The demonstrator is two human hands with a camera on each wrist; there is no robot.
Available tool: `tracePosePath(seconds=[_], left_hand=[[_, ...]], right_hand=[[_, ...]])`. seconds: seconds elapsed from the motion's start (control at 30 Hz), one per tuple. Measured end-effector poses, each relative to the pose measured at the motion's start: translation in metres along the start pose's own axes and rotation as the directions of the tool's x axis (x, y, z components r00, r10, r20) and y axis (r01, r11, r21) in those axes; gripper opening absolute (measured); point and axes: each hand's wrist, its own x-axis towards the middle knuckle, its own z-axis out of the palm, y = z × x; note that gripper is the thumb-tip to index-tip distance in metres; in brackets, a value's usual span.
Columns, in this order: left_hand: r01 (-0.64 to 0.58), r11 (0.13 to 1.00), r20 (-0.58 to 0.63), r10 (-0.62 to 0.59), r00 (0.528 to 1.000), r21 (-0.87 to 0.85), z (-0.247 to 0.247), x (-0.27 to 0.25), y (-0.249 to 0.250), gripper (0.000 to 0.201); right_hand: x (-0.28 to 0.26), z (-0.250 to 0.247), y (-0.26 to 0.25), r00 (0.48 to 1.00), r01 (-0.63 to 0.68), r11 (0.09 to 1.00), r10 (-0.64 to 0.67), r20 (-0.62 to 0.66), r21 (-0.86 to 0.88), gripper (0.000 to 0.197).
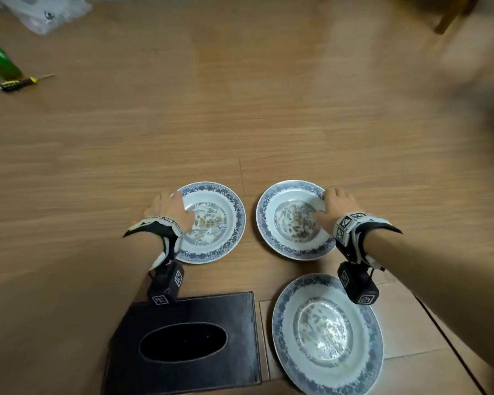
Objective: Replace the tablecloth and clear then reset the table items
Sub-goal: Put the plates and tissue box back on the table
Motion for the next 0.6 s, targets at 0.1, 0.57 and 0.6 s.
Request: tracePosePath(seconds=[0.1,0.57,0.6], left_hand=[[-0.001,1.000,-0.013,0.001,1.000,0.030,-0.007,0.015,-0.016,0.066],[0.243,0.880,0.355,-0.093,0.930,-0.408,0.034,0.057,-0.031,0.034],[0.233,0.871,0.339,-0.083,0.937,-0.432,0.037,0.057,-0.030,0.028]], right_hand=[[0.006,-0.004,0.003,1.000,-0.020,1.000,0.020,-0.003,0.008,0.057],[0.006,0.025,0.020,0.977,-0.210,0.970,0.205,0.055,0.120,0.050],[0.005,0.027,0.020,0.974,-0.224,0.965,0.218,0.056,0.140,0.051]])
